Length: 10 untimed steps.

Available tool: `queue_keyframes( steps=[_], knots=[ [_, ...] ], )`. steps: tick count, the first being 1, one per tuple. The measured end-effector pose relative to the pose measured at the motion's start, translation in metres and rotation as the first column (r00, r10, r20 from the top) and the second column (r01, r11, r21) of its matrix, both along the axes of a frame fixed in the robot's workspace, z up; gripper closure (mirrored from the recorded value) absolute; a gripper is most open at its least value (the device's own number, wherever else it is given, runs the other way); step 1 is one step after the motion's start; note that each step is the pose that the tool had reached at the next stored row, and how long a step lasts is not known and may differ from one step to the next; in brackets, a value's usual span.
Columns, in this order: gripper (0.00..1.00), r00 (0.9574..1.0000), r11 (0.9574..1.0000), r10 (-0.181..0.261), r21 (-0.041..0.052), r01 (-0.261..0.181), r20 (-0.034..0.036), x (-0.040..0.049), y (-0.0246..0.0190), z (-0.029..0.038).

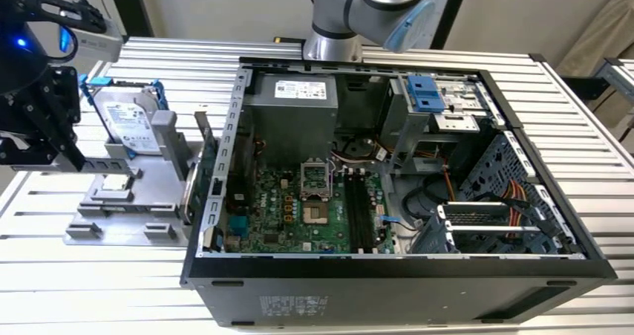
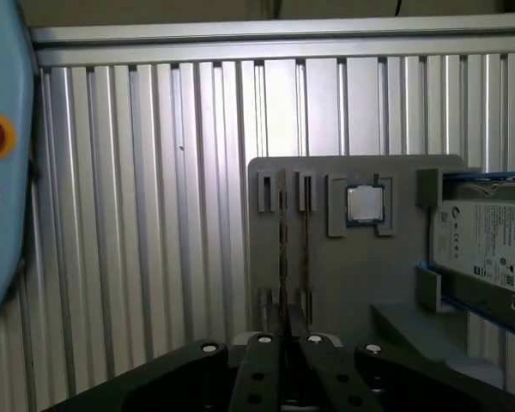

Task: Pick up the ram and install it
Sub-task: 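Pick up the ram and move it above insertion slot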

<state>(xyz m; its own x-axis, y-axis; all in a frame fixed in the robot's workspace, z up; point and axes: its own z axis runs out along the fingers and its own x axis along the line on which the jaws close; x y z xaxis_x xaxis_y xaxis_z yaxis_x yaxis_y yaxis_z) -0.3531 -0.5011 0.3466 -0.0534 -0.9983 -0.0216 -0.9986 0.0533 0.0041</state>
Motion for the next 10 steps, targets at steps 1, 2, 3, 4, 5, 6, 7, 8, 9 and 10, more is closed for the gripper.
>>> queue_keyframes(
  steps=[1, 2, 3, 4, 5, 6, 7, 8, 9, 10],
  knots=[
    [1.00, 1.0000, 1.0000, 0.000, 0.0000, 0.000, 0.0000, 0.0000, 0.0000, 0.0013],
    [1.00, 1.0000, 1.0000, 0.000, 0.0001, 0.000, 0.0001, 0.0001, 0.0000, 0.0025],
    [1.00, 1.0000, 1.0000, 0.000, 0.0000, 0.000, 0.0001, 0.0001, -0.0001, 0.0037],
    [1.00, 1.0000, 1.0000, 0.000, 0.0000, 0.000, 0.0001, 0.0001, -0.0001, 0.0049],
    [1.00, 1.0000, 1.0000, 0.000, 0.0001, 0.000, 0.0001, 0.0001, -0.0001, 0.0060],
    [1.00, 1.0000, 1.0000, 0.000, 0.0000, 0.000, 0.0001, 0.0001, -0.0001, 0.0073],
    [1.00, 1.0000, 1.0000, 0.000, 0.0000, 0.000, 0.0001, 0.0001, -0.0001, 0.0085],
    [1.00, 1.0000, 1.0000, 0.000, 0.0001, 0.000, 0.0001, 0.0001, -0.0001, 0.0097],
    [1.00, 1.0000, 1.0000, 0.000, 0.0000, 0.000, 0.0000, 0.0001, -0.0001, 0.0108],
    [1.00, 1.0000, 1.0000, 0.000, 0.0000, 0.000, 0.0000, 0.0001, -0.0001, 0.0122]
  ],
)
